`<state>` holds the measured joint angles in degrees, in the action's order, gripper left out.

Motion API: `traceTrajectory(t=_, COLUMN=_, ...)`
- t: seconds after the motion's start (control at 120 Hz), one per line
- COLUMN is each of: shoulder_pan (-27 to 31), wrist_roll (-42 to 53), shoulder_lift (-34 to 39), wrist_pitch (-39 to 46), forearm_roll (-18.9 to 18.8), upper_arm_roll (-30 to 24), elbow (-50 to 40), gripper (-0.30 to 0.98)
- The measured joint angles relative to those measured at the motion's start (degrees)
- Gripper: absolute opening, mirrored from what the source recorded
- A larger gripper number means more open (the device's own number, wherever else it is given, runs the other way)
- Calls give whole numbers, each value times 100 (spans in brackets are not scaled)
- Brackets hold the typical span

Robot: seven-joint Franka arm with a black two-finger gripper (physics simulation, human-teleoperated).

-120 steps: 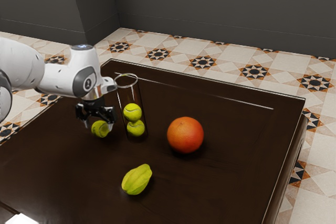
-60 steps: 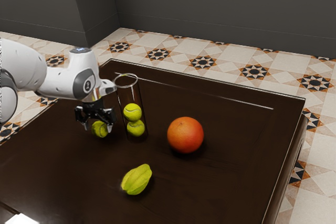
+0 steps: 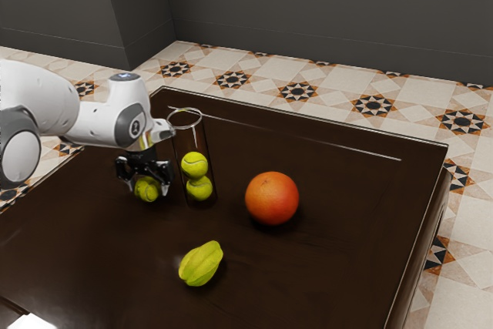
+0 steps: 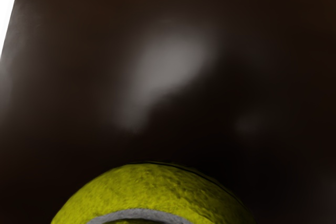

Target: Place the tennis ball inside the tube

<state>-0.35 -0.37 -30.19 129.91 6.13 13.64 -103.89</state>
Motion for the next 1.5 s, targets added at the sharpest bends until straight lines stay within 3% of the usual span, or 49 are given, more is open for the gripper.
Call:
traceTrajectory(t=0.317, shoulder_pan=-2, wrist_roll=114, shoulder_lift=47, wrist_pitch=0, forearm_roll=217, upper_arm_roll=7, elbow=-99, gripper=68)
traceTrajectory(t=0.567, shoulder_pan=-13, wrist_roll=173, shoulder_lift=53, wrist_pitch=-3, forearm_roll=202, upper_arm_roll=23, elbow=-116, gripper=45)
traceTrajectory(t=0.775, shoulder_pan=-18, wrist_roll=182, shoulder_lift=81, wrist_pitch=-3, forearm_roll=171, upper_arm_roll=24, elbow=-116, gripper=42)
traceTrajectory(t=0.925, shoulder_pan=-59, wrist_roll=157, shoulder_lift=646, wrist_pitch=-177, forearm_roll=141, upper_arm_roll=38, elbow=-143, gripper=38)
traceTrajectory(t=1.117, shoulder_pan=-174, wrist_roll=23, shoulder_lift=1569, wrist_pitch=-688, forearm_roll=-281, upper_arm_roll=49, elbow=86, gripper=38)
traceTrajectory(t=1.308, shoulder_pan=-251, wrist_roll=-160, shoulder_lift=1673, wrist_pitch=-1463, forearm_roll=-691, upper_arm_roll=5, elbow=1093, gripper=39)
traceTrajectory(t=1.5, shoulder_pan=-609, wrist_roll=-440, shoulder_lift=1708, wrist_pitch=-1986, forearm_roll=-782, upper_arm_roll=-88, elbow=1377, gripper=40)
